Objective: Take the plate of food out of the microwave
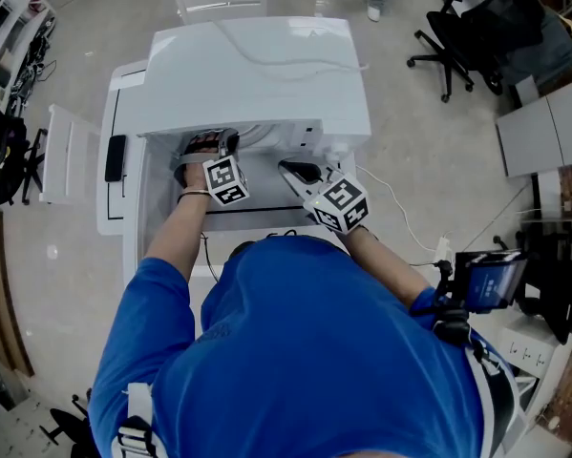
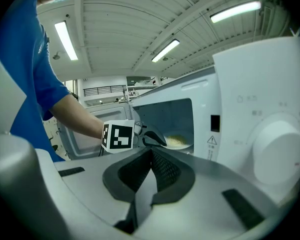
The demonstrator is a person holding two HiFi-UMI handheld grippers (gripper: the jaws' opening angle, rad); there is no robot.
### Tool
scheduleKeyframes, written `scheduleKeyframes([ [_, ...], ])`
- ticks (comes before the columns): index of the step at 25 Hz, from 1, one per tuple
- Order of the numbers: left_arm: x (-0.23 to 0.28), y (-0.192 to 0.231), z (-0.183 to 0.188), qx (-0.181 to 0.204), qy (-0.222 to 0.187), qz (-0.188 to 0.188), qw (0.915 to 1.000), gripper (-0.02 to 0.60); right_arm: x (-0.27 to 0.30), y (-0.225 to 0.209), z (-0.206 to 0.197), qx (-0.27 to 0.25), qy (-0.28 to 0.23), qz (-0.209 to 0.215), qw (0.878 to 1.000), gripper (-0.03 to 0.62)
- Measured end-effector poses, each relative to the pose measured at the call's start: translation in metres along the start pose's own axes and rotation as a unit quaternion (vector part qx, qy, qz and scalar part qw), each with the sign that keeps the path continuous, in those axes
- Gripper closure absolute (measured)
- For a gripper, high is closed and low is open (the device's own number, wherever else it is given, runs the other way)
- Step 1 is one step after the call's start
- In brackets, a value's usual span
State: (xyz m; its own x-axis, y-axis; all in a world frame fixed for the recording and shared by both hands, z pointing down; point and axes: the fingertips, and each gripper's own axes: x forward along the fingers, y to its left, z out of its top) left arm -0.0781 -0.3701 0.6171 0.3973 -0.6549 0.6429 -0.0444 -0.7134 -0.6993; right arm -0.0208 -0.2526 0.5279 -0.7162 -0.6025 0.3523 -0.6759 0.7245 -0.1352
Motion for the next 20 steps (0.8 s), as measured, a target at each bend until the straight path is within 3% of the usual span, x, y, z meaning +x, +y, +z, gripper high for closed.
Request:
scheduleKeyframes([
  [11, -0.02, -0.006, -0.004, -0.048, -0.004, 0.009, 0.9988, 0.543, 0.006, -0.001, -0.017, 0.021, 0.005, 0.009, 1.0, 0.595],
  [20, -0.04, -0.018, -0.003, -0.058, -0.003, 0.012, 0.9982, 0.543, 0.011, 0.0, -0.023, 0.029, 0.01, 0.021, 0.999, 0.595],
])
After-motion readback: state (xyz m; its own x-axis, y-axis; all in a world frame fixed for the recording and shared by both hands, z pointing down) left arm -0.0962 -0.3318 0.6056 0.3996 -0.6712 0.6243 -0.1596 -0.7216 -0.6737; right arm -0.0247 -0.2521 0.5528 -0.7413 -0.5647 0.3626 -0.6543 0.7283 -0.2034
